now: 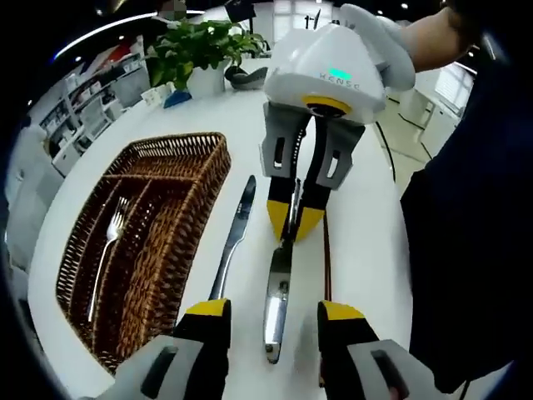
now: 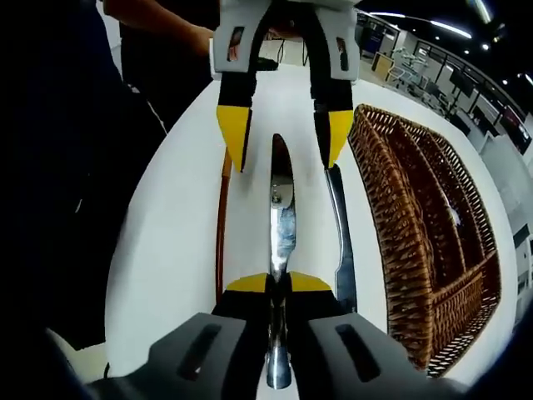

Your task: Arrange the knives, forks, and spoons in their matching storage slots by inserting each utensil handle-first until every utensil is classified and aligned in the correct compartment

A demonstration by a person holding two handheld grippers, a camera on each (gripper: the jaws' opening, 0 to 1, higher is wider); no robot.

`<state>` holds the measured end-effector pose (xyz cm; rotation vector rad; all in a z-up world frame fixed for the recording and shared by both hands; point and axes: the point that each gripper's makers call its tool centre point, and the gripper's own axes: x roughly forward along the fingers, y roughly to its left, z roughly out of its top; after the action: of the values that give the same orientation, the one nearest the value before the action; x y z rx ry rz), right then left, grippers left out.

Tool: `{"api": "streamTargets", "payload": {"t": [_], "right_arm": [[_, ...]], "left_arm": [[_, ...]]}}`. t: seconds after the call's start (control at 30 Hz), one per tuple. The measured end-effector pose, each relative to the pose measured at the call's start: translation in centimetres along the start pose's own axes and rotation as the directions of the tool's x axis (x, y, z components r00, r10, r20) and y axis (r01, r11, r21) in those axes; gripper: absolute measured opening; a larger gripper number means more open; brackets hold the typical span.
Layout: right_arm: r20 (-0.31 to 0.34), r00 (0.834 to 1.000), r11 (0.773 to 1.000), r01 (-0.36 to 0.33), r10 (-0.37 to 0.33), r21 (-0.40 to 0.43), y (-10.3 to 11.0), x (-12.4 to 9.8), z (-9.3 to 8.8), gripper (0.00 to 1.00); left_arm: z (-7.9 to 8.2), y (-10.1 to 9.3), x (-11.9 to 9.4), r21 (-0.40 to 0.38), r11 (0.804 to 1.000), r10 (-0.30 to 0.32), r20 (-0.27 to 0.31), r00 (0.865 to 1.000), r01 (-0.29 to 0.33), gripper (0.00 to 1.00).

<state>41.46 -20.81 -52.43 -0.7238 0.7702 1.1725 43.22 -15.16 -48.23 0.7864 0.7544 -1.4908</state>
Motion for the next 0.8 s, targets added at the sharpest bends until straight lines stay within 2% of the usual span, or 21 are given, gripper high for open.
{"api": "streamTargets", "payload": {"t": [0.07,0.1,0.17,0.33,0.37,0.4,0.43,0.47,0.63,0.8], "right_arm": [[-0.004,1.000,1.000,0.008,-0.008,0.000,-0.1,-0.1,0.1,0.04],[-0.007,1.000,1.000,0.009,-0.009,0.000,0.0,-0.2,0.1,0.04],[-0.007,1.000,1.000,0.011,-0.010,0.002,0.1,-0.4,0.4,0.04],[-0.009,1.000,1.000,0.023,-0.023,0.008,-0.1,-0.8,0.8,0.03],[-0.009,1.000,1.000,0.026,-0.026,0.007,-0.1,-0.9,0.9,0.03],[-0.009,0.999,0.999,0.032,-0.032,0.004,-0.1,-1.0,1.0,0.03],[-0.009,0.999,0.999,0.035,-0.035,0.007,-0.2,-1.1,1.1,0.03],[-0.010,0.999,0.999,0.037,-0.037,0.011,-0.2,-1.2,1.2,0.03],[-0.012,0.999,0.999,0.049,-0.049,0.015,-0.4,-1.8,1.3,0.03],[-0.015,0.998,0.998,0.065,-0.064,0.018,-0.6,-2.3,1.3,0.03]], "left_arm": [[0.3,0.1,-0.6,-0.022,0.999,0.028,0.052,0.998,-0.027,0.50],[0.7,0.2,-1.1,-0.054,0.998,0.046,0.101,0.994,-0.040,0.53],[1.0,0.4,-1.9,-0.092,0.993,0.083,0.161,0.983,-0.069,0.58],[0.6,0.4,-3.5,-0.174,0.978,0.154,0.225,0.962,-0.116,0.64],[0.6,0.5,-3.8,-0.187,0.974,0.173,0.239,0.956,-0.129,0.65],[0.8,0.5,-4.3,-0.204,0.969,0.195,0.272,0.942,-0.142,0.66],[0.8,0.5,-4.5,-0.214,0.966,0.202,0.281,0.938,-0.144,0.67],[0.8,0.5,-5.1,-0.238,0.958,0.229,0.311,0.922,-0.157,0.68],[-0.5,0.4,-6.3,-0.278,0.943,0.274,0.324,0.905,-0.186,0.71],[-1.0,0.4,-7.6,-0.323,0.924,0.321,0.364,0.874,-0.205,0.77]]}}
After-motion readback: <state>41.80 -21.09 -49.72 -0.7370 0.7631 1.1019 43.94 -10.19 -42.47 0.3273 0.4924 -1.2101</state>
